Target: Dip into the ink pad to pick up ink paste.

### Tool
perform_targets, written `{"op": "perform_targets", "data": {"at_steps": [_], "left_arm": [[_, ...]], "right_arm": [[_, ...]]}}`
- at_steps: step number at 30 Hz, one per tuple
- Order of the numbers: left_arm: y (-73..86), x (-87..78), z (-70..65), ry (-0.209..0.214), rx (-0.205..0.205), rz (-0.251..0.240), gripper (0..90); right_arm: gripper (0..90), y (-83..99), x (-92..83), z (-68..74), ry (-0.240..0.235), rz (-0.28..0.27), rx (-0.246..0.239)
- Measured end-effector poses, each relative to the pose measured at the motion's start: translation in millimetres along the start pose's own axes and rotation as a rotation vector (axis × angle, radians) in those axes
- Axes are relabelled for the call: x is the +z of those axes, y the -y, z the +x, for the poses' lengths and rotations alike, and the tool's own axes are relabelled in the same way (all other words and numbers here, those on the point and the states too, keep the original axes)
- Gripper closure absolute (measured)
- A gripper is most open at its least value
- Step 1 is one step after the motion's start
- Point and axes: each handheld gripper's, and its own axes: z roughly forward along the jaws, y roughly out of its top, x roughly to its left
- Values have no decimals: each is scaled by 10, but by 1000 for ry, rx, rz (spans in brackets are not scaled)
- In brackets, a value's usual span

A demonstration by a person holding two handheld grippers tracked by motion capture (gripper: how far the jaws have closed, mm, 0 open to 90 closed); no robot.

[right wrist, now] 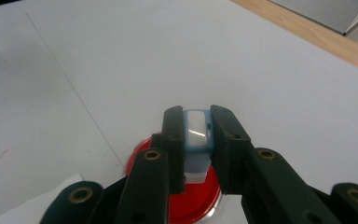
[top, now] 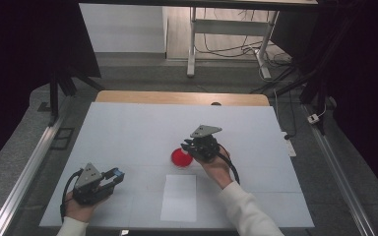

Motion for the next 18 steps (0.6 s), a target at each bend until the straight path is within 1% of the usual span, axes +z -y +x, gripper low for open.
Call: {"op": "perform_targets", "data": {"at_steps": [4,11,13,14,15,18], "left_arm": [[0,2,-1,0,0,2,653],[2,5,-1,1,0,4,653],[2,4,-1,1,0,3,653],[2,4,-1,1,0,3,653],[2,4,-1,1,0,4,653],[2,4,-2,1,0,3,653]], "right_arm": [[757,42,68,-26,6,20,6],[757,67,130,-14,11,43,-11],[757,97,173,-9,12,61,-17],[757,111,177,-7,12,51,-9],[757,111,176,-14,8,53,-6],[757,113,176,-14,10,71,-13]]}}
